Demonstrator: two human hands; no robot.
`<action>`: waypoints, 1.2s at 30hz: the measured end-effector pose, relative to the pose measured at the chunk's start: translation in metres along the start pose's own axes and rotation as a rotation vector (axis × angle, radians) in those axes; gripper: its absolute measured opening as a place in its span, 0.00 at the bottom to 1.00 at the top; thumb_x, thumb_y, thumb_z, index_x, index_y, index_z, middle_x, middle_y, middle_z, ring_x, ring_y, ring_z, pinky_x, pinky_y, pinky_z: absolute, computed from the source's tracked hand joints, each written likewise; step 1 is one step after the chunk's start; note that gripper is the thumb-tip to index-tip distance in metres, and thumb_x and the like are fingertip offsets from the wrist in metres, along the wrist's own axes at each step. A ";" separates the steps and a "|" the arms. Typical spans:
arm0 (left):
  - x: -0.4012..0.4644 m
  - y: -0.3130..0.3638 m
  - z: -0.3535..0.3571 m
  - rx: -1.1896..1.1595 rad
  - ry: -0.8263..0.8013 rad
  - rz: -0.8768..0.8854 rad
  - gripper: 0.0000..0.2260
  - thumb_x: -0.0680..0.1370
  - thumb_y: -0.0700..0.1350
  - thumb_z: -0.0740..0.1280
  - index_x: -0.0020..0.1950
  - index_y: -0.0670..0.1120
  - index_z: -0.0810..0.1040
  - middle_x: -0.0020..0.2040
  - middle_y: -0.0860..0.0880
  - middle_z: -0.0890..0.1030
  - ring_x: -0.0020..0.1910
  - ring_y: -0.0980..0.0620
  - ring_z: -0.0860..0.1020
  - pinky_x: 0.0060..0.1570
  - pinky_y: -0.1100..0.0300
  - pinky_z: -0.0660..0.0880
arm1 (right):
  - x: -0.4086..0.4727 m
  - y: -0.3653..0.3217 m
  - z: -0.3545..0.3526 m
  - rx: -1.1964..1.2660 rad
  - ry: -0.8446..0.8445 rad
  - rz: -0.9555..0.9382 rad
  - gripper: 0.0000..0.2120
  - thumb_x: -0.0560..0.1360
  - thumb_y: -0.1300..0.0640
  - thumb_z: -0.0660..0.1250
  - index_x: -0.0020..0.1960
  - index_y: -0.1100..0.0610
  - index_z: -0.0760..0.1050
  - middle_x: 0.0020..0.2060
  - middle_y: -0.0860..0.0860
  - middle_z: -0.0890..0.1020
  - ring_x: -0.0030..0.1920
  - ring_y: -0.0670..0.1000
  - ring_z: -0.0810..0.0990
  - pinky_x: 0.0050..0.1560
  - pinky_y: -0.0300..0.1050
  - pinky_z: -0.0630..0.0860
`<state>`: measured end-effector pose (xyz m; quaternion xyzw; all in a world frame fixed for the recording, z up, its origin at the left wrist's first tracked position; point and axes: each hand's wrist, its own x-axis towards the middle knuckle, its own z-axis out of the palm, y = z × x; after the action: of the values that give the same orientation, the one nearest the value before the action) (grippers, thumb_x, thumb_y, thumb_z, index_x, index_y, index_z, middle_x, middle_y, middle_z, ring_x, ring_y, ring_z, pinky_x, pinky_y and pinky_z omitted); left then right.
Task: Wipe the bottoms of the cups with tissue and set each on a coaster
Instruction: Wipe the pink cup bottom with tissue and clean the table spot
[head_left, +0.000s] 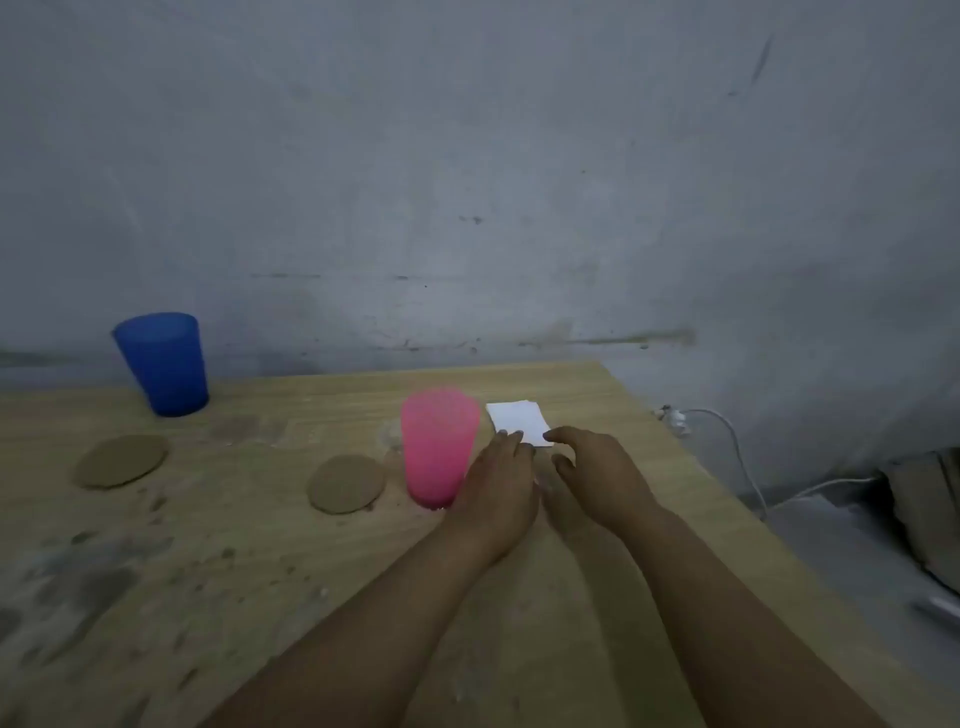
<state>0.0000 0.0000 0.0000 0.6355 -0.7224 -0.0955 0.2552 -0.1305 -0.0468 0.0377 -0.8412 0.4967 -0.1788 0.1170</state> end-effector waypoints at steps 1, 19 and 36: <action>0.010 -0.004 0.004 0.025 0.012 -0.025 0.21 0.79 0.37 0.54 0.73 0.38 0.61 0.76 0.41 0.58 0.76 0.46 0.52 0.73 0.56 0.50 | 0.009 0.006 0.003 -0.006 0.015 0.003 0.17 0.76 0.61 0.60 0.64 0.55 0.73 0.62 0.52 0.78 0.62 0.53 0.75 0.60 0.46 0.71; 0.051 -0.010 0.024 0.058 0.221 -0.212 0.07 0.74 0.34 0.58 0.42 0.44 0.72 0.46 0.43 0.77 0.46 0.44 0.76 0.37 0.56 0.63 | 0.057 0.028 0.035 -0.106 0.136 -0.077 0.10 0.74 0.60 0.62 0.44 0.55 0.82 0.39 0.57 0.82 0.43 0.58 0.77 0.45 0.52 0.72; 0.041 -0.011 0.032 0.001 0.181 -0.091 0.08 0.74 0.38 0.60 0.36 0.47 0.69 0.37 0.47 0.76 0.36 0.47 0.76 0.32 0.56 0.66 | 0.064 0.039 0.033 0.036 0.006 0.149 0.16 0.76 0.55 0.63 0.63 0.55 0.72 0.56 0.58 0.79 0.56 0.58 0.75 0.55 0.49 0.72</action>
<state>-0.0084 -0.0476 -0.0219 0.6739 -0.6667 -0.0487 0.3145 -0.1199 -0.1208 0.0049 -0.7990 0.5551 -0.1812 0.1436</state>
